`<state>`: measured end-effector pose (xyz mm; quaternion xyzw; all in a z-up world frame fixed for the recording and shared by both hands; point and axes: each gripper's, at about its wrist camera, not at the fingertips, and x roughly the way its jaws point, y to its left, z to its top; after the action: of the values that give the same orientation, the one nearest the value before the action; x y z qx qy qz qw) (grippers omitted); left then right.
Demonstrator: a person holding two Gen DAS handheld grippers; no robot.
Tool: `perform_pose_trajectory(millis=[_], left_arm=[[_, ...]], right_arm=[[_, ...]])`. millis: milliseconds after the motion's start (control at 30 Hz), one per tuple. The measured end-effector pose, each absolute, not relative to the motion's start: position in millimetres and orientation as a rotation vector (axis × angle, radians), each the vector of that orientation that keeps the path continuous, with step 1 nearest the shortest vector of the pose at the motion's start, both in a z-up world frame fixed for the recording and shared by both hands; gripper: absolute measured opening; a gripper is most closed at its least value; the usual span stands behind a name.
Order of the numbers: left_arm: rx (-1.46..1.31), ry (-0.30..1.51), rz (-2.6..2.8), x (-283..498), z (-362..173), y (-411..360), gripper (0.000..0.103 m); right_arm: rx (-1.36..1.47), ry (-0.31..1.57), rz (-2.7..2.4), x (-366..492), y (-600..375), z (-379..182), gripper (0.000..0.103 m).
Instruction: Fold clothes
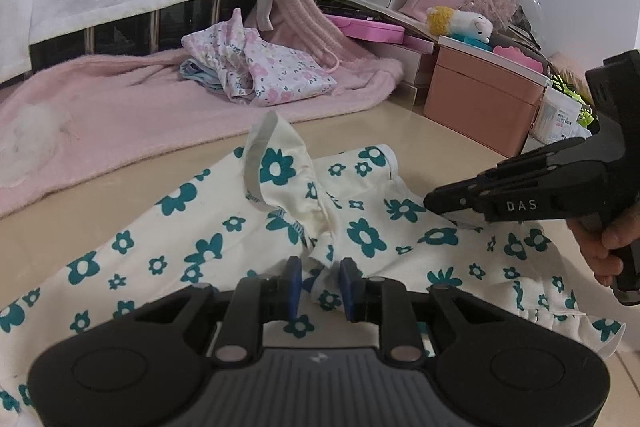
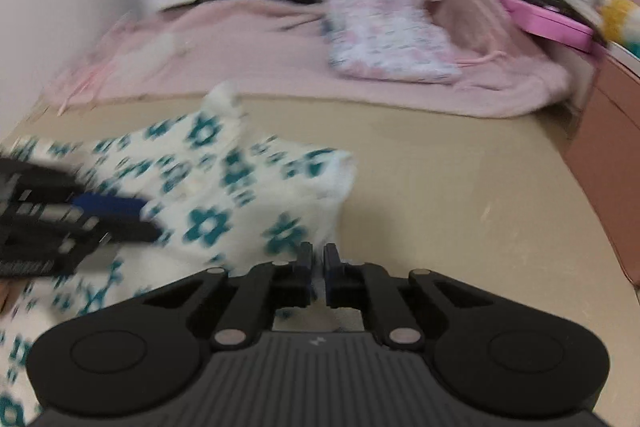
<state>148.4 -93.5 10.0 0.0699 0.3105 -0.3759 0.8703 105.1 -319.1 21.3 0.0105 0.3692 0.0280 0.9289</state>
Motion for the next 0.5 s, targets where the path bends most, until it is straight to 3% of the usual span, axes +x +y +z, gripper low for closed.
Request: perform_pose_trajectory(millis=[267, 500], left_arm=[[0.136, 0.653, -0.795, 149, 10, -93, 0.02], [0.018, 0.666, -0.782, 158, 23, -76, 0.029]], right_arm=[[0.029, 0.736, 0.07, 93, -318, 21, 0.01], [0.02, 0.603, -0.038, 39, -306, 34, 0.011]])
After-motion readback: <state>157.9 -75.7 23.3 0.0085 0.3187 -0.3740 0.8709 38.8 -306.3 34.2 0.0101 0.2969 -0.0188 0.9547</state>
